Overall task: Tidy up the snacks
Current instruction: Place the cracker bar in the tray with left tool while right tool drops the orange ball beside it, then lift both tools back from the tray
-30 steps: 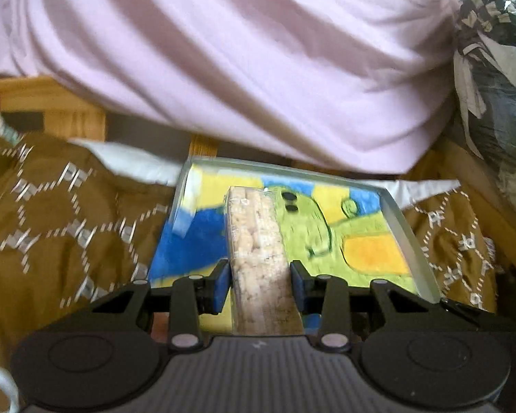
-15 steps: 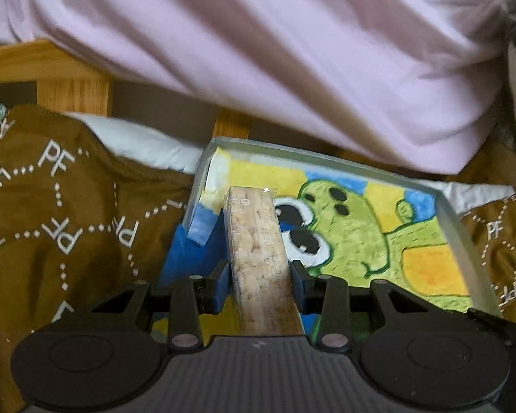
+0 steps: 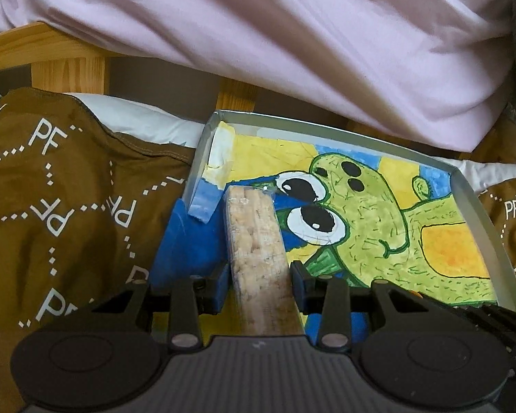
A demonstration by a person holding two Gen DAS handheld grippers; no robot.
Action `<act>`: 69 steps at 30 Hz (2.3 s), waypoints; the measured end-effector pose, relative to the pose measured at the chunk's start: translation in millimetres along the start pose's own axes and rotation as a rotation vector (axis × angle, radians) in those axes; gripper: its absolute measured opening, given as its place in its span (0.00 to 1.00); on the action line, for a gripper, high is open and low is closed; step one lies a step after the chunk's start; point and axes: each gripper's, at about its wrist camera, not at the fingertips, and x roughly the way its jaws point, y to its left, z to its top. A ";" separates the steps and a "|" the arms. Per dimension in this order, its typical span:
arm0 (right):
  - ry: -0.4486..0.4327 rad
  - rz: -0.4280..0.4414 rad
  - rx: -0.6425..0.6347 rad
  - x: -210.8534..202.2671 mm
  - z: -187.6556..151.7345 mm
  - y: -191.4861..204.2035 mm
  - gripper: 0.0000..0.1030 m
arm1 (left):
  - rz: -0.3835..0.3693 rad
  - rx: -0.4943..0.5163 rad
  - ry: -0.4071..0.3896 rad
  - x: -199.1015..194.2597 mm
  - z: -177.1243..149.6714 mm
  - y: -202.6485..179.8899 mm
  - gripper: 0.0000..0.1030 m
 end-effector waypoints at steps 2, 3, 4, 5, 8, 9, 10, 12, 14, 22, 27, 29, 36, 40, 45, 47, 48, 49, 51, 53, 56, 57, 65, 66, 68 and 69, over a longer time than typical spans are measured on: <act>-0.008 -0.001 0.003 -5.4 -0.4 -0.8 0.57 | 0.001 -0.006 0.008 -0.4 0.9 0.3 0.44; -0.016 -0.004 0.002 -9.4 -0.4 -1.1 0.63 | -0.004 -0.012 0.009 -2.0 1.4 0.7 0.46; -0.021 -0.009 0.000 -13.6 -0.2 -1.4 0.65 | -0.007 -0.017 0.006 -4.3 2.1 1.2 0.51; -0.029 -0.016 -0.002 -18.5 -0.2 -2.0 0.69 | -0.008 -0.021 0.001 -7.2 3.2 1.2 0.54; -0.049 -0.030 -0.006 -35.1 -0.2 -4.1 0.77 | -0.016 -0.029 -0.024 -19.6 9.0 0.3 0.63; -0.056 -0.034 -0.009 -40.5 0.2 -4.6 0.80 | -0.017 -0.034 -0.037 -25.2 11.1 -0.1 0.65; -0.066 -0.037 -0.011 -46.5 0.8 -5.2 0.82 | -0.018 -0.038 -0.052 -31.0 12.9 -0.7 0.71; -0.087 -0.039 -0.012 -60.1 2.9 -5.4 0.87 | -0.016 -0.041 -0.087 -44.5 16.5 -3.0 0.80; -0.111 -0.039 -0.009 -74.6 4.9 -5.0 0.93 | -0.008 -0.037 -0.124 -58.9 19.4 -6.4 0.88; -0.220 -0.043 -0.008 -141.2 1.8 -1.1 0.99 | 0.041 0.014 -0.275 -128.5 13.2 -18.6 1.00; -0.255 -0.048 -0.047 -181.4 -9.9 4.9 0.99 | 0.110 0.080 -0.323 -172.8 -8.4 -24.1 1.00; -0.264 -0.044 -0.057 -198.1 -15.9 7.2 0.99 | 0.136 0.105 -0.343 -191.1 -20.8 -24.0 1.00; -0.254 -0.038 -0.057 -247.5 -42.4 16.4 0.99 | 0.176 0.092 -0.314 -245.9 -67.4 -15.9 1.00; -0.241 -0.037 -0.038 -271.2 -56.5 21.5 0.99 | 0.190 0.075 -0.293 -270.7 -93.0 -14.1 1.00; -0.189 -0.042 0.017 -287.9 -72.9 22.3 0.99 | 0.224 0.102 -0.213 -282.6 -123.1 -17.1 1.00; -0.155 -0.040 0.040 -290.4 -78.8 21.9 0.99 | 0.232 0.112 -0.172 -283.5 -132.6 -19.2 1.00; -0.136 -0.041 0.048 -290.8 -81.7 21.6 0.99 | 0.230 0.115 -0.155 -284.2 -136.9 -19.7 1.00; -0.117 -0.046 0.057 -291.1 -84.4 21.6 0.99 | 0.228 0.116 -0.137 -284.3 -141.0 -20.2 1.00; -0.094 -0.055 0.068 -291.6 -89.4 22.6 0.99 | 0.230 0.116 -0.108 -283.7 -145.1 -21.8 1.00; -0.079 -0.061 0.074 -292.2 -91.9 23.1 0.99 | 0.237 0.125 -0.095 -285.0 -150.0 -23.3 1.00; -0.065 -0.060 0.081 -292.7 -94.7 22.9 0.99 | 0.255 0.138 -0.091 -286.9 -155.2 -25.5 1.00; -0.060 -0.059 0.083 -292.2 -95.2 22.8 0.99 | 0.256 0.140 -0.088 -287.2 -155.9 -25.8 1.00; -0.006 -0.067 0.092 -283.7 -95.7 20.8 0.99 | 0.279 0.144 -0.057 -283.1 -154.2 -24.9 1.00; 0.001 -0.068 0.092 -282.4 -96.1 20.3 0.99 | 0.284 0.143 -0.047 -281.7 -153.6 -24.3 1.00; 0.013 -0.071 0.093 -280.1 -96.5 20.4 0.99 | 0.294 0.140 -0.026 -278.6 -152.1 -23.4 1.00; 0.021 -0.071 0.094 -278.6 -96.5 20.2 0.99 | 0.298 0.140 -0.018 -277.3 -151.5 -23.1 1.00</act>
